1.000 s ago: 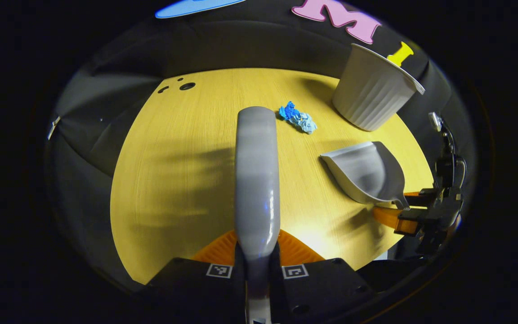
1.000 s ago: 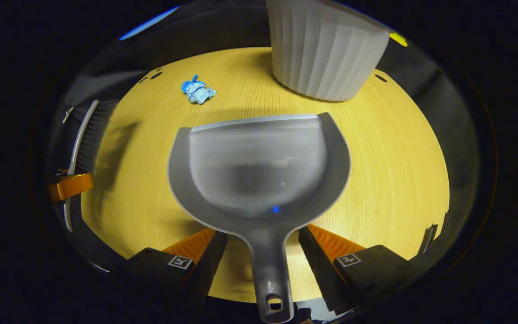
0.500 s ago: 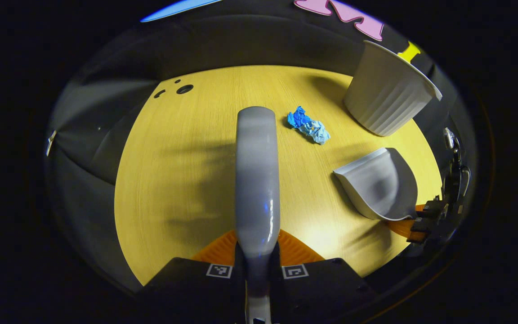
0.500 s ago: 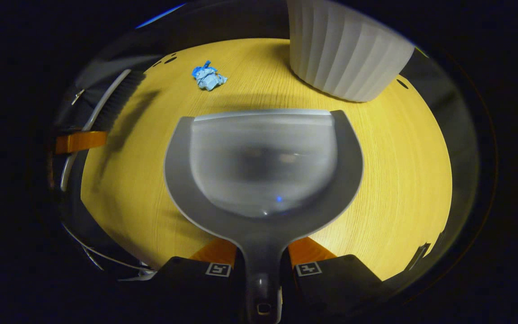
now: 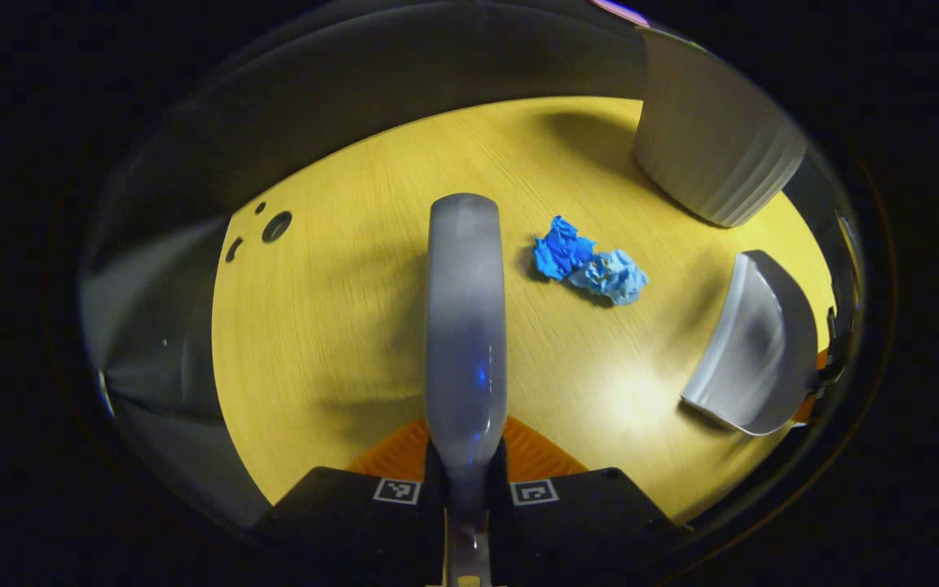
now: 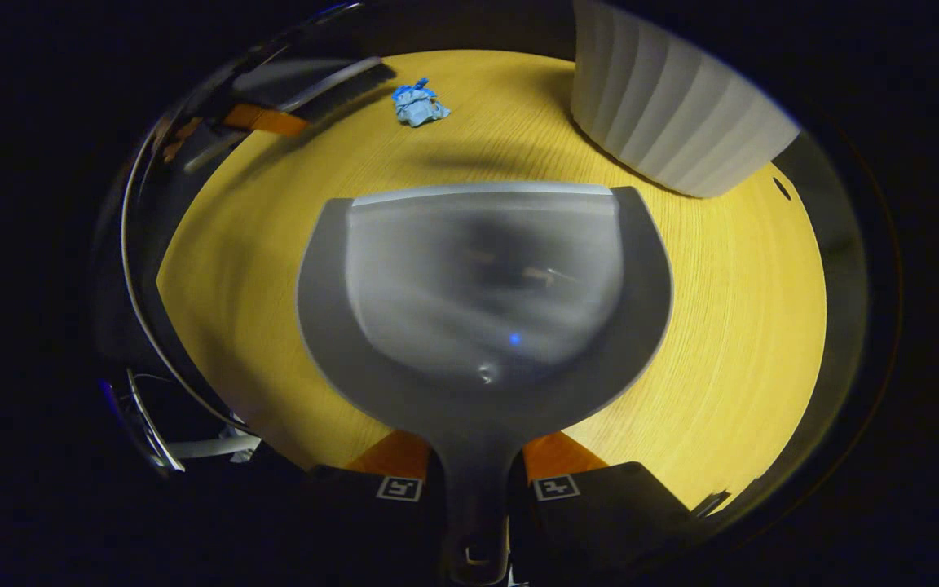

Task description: Pick up the small broom and dustpan from the desktop, sweep the trash into the dustpan with the broom, and then empty the trash into the garbage bin.

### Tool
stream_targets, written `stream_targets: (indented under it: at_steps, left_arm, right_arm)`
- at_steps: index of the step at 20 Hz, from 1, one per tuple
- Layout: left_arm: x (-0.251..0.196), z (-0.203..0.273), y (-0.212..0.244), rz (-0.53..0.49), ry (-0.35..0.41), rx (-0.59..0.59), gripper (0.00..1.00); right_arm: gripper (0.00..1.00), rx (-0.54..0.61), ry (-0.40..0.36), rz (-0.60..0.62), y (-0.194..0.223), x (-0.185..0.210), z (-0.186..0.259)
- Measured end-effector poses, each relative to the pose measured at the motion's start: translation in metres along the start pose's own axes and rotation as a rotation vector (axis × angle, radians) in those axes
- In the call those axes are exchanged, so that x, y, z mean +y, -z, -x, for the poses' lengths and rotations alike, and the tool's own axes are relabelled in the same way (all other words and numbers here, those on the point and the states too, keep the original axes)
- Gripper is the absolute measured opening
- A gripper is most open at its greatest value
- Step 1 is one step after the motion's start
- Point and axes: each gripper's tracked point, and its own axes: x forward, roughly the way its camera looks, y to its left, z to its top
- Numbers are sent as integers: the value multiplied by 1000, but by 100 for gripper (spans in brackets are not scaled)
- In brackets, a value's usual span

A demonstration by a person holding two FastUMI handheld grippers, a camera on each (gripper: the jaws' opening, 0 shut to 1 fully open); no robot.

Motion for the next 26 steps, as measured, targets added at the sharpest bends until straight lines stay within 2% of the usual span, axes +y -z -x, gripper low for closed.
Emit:
stream_targets:
  at_steps: [2, 3, 5, 9, 13, 15, 16, 19, 21, 23, 24, 26]
  left_arm:
    - [-1, -12, -15, -74, -13, 8, 30]
    - [-3, -15, -21, -117, -14, 15, 25]
    - [-3, -26, -32, -219, -12, 31, 26]
    - [-14, -33, -50, -358, 52, 11, 26]
    - [-8, -37, -56, -424, 132, 16, 26]
    - [-7, -34, -54, -423, 171, 17, 29]
    - [-6, -32, -52, -413, 190, 26, 26]
    - [-3, -29, -54, -391, 213, 47, 26]
    - [-15, -29, -52, -354, 270, 67, 29]
    - [-17, -26, -52, -335, 330, 101, 26]
    - [-17, -24, -51, -325, 356, 119, 29]
    - [-10, -24, -51, -321, 335, 141, 26]
  right_arm:
    - [34, 5, -10, 10, 2, -5, 1]
    - [34, 5, -10, 21, 3, -9, 1]
    - [34, 5, -18, 32, 4, -12, 1]
    - [34, 4, -23, 63, 1, -15, 5]
    - [34, 1, -37, 66, -6, -13, 12]
    - [34, -5, -40, 70, -6, -13, 13]
    - [34, -8, -41, 73, -5, -12, 13]
    - [34, -20, -46, 87, -2, -15, 10]
    - [34, -32, -50, 96, -1, -16, 12]
    - [34, -42, -56, 106, 0, -18, 12]
    - [34, -46, -61, 113, -1, -18, 14]
    - [34, -57, -65, 127, 1, -22, 13]
